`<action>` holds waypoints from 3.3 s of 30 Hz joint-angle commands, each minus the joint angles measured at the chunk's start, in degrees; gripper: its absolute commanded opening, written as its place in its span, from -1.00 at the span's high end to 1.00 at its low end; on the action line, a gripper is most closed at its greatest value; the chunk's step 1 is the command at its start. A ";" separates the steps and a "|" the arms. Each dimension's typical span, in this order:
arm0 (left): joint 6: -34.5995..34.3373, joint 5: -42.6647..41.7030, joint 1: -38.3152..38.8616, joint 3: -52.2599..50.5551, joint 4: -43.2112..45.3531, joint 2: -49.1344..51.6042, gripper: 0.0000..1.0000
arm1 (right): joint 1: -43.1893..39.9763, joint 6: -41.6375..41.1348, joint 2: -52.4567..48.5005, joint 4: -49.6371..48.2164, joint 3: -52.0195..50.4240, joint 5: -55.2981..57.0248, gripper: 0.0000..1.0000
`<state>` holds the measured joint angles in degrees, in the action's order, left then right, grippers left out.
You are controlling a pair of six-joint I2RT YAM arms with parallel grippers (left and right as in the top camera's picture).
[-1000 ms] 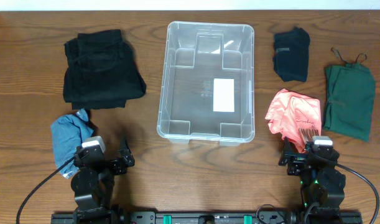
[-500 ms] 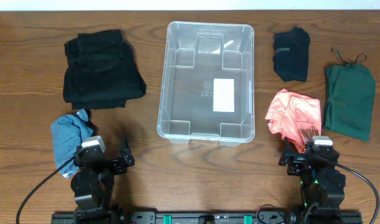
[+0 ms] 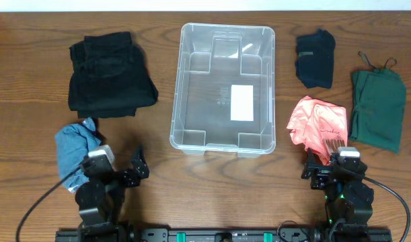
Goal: Pack container
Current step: 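Reach the left gripper to the folded black pants and grasp them, then lift the black pants with the left gripper and carry them over the container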
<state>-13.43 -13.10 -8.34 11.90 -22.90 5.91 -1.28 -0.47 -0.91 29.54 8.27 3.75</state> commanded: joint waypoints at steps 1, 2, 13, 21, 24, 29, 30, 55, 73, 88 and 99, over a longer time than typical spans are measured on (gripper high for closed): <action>-3.41 2.03 0.07 10.97 0.79 6.93 -0.96 | -0.59 -0.79 0.15 0.02 -0.15 -0.17 -0.98; -3.37 2.69 0.07 14.25 0.37 10.16 -0.96 | -0.59 -0.79 0.15 0.02 -0.15 -0.15 -0.98; 1.77 1.95 -1.88 62.60 -17.55 61.88 -0.96 | -0.59 -0.79 0.15 0.02 -0.15 -0.17 -0.99; 1.16 -5.31 -5.97 79.78 -19.37 81.00 -0.96 | -0.59 -0.79 0.15 0.02 -0.15 -0.17 -0.98; -2.84 -6.45 -10.29 79.78 -18.40 83.52 -0.96 | -0.59 -0.79 0.15 0.02 -0.15 -0.15 -0.98; -0.44 -17.92 -17.97 79.78 -17.07 88.28 -0.96 | -0.59 -0.79 0.15 0.02 -0.15 -0.17 -0.98; 0.13 -18.64 -18.99 79.78 -17.14 89.33 -0.96 | -0.59 -0.79 0.15 0.02 -0.15 -0.17 -0.99; 8.92 -24.52 -25.75 79.73 -14.08 119.73 -0.96 | -0.59 -0.79 0.15 0.02 -0.15 -0.17 -0.98; 8.92 -36.26 -25.44 79.73 -5.01 126.40 -0.67 | -0.59 -0.79 0.15 0.02 -0.15 -0.15 -0.98; 4.55 -59.45 -24.85 79.95 -0.79 121.17 0.88 | -0.59 -0.79 0.15 0.02 -0.15 -0.17 -0.98; -3.48 -59.89 -16.87 79.95 3.06 93.11 0.88 | -0.59 -0.79 0.15 0.02 -0.15 -0.15 -0.99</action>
<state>-12.75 -63.83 -27.88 89.69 -22.50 110.48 -1.28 -0.47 -0.99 29.47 8.23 3.57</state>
